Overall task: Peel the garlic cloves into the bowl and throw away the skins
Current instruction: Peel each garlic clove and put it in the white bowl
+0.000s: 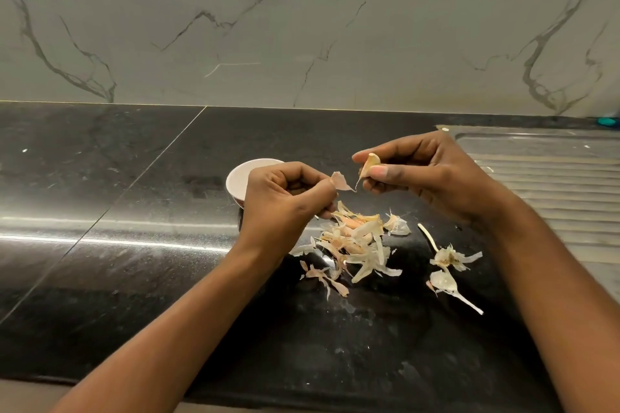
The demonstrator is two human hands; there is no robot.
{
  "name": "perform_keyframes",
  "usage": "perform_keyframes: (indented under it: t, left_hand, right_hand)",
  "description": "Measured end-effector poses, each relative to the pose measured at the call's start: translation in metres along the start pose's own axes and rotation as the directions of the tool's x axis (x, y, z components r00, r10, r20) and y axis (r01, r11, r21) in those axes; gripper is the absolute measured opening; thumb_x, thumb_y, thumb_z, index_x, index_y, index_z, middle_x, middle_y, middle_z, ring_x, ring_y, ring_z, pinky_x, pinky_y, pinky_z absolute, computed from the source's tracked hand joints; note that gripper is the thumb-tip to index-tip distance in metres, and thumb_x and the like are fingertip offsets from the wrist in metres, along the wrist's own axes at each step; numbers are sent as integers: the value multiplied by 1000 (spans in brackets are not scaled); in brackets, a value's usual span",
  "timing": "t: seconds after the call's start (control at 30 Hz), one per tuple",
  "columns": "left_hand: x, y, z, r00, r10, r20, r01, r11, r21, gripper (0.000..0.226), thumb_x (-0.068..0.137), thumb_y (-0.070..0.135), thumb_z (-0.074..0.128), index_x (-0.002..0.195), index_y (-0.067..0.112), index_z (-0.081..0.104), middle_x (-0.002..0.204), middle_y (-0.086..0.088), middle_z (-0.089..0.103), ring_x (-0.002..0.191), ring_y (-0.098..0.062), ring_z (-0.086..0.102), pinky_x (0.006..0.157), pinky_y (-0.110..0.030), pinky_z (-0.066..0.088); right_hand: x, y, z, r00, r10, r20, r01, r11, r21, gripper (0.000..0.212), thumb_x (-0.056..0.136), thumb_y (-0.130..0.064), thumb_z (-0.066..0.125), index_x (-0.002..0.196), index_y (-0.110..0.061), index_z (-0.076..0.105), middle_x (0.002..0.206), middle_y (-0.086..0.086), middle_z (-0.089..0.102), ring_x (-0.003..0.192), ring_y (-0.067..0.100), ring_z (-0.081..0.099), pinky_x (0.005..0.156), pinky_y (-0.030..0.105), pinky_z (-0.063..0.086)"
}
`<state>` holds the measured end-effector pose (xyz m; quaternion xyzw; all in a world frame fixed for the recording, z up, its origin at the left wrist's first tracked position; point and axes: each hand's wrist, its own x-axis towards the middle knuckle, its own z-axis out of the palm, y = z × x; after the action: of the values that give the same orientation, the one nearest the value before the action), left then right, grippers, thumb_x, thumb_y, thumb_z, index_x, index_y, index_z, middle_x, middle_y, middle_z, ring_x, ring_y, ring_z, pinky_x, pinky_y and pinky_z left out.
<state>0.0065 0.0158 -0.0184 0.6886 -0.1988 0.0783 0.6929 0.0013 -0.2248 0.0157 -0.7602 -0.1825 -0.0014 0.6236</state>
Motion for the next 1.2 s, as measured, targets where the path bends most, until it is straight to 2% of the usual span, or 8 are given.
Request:
perform_keyframes:
  t: [0.1,0.2,0.4,0.53,0.7,0.83,0.97,1.2]
  left_hand:
    - [0,-3,2,1000,0,8,0,999,49,9,90,-4,75,82,1,78,71,-13,75,62,-28,73,62,-29,62]
    - [0,-6,3,1000,15,22,-17,993,118,8,86,-4,77,85,4,79,73,-8,76,64,-28,74,65,-34,65]
    - [2,-11,0,996,78,45,-84,985,150,25,85,-11,72,96,10,80,87,-3,79,79,-22,77,77,-35,66]
    - [3,-11,1,995,78,67,-84,992,99,24,94,-8,65,99,8,82,85,-5,80,76,-26,76,74,-37,66]
    - [2,-9,1,991,74,116,-82,994,66,10,94,6,77,103,5,82,86,-7,80,76,-28,76,69,-36,65]
    - [2,-12,1,990,47,132,-58,996,75,10,94,4,77,102,3,81,83,-6,80,74,-26,77,70,-34,65]
    - [2,-11,0,986,64,154,-74,995,60,9,94,4,76,101,2,81,82,-7,80,71,-24,77,69,-32,65]
    - [1,-10,0,985,65,159,-72,997,40,8,94,4,75,98,1,81,79,-10,79,70,-26,76,67,-33,65]
  right_hand:
    - [0,0,1,1000,11,3,-11,1000,-13,37,90,-11,75,126,-6,75,107,14,81,92,25,78,84,31,64]
    - [1,-2,0,1000,24,14,-24,999,-24,33,88,-12,78,120,-5,73,102,17,80,89,29,79,81,34,66]
    - [1,-1,1,999,34,23,-33,998,-53,28,89,-7,80,116,-2,74,103,19,80,95,37,79,85,41,67]
    - [2,-1,4,998,48,30,-45,996,-80,29,87,-5,83,114,-3,76,104,16,81,97,34,80,89,42,67]
    - [0,-3,7,998,39,43,-35,995,-92,28,85,-4,83,113,-3,79,106,12,82,100,29,80,88,34,66]
    - [0,-2,8,998,27,51,-22,994,-106,28,85,-2,82,113,-2,79,105,11,82,100,30,80,89,37,66]
    - [0,-3,7,998,25,59,-18,993,-119,27,86,-3,81,113,-2,80,104,11,83,96,28,80,82,31,66]
    - [1,-3,6,996,29,85,-17,990,-137,29,86,-8,80,114,-2,79,104,13,82,95,33,80,85,40,67]
